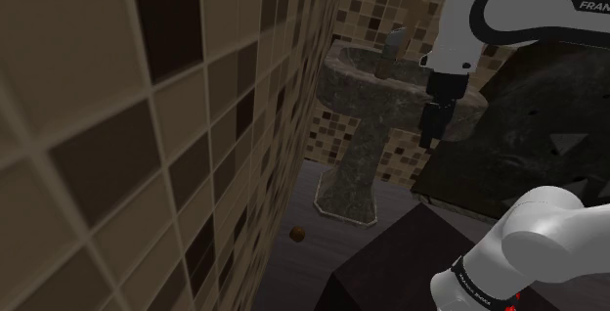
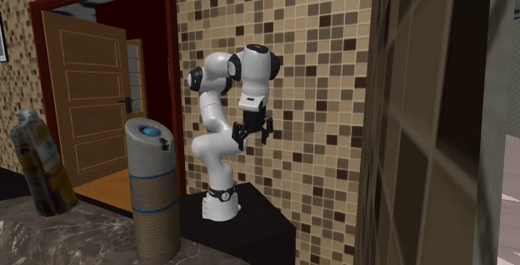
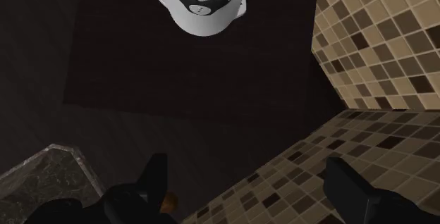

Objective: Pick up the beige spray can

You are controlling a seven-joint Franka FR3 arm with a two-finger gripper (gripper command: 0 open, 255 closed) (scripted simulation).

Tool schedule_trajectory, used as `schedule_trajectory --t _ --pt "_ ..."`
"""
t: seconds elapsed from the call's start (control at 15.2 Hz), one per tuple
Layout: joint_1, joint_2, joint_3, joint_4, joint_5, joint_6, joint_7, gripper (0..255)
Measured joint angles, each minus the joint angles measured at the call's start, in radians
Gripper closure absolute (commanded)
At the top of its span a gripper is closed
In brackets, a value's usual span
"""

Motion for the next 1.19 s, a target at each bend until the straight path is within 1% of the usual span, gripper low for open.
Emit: schedule_trajectory --t 0.07,0.13,0.33,0.53,0.86,1.19 --pt "0.000 0.000 0.000 0.000 0.000 0.000 0.000 0" --pt "-0.005 0.012 0.004 0.003 -0.004 0.020 0.008 0" --pt "-0.030 0.030 0.028 -0.030 -0.027 0.140 0.056 0" --pt "-0.062 0.077 0.057 -0.033 -0.059 0.271 0.119 0" --pt "-0.128 0.157 0.101 -0.041 -0.133 0.491 0.234 0" --pt "-0.214 0.264 0.145 -0.009 -0.242 0.689 0.372 0"
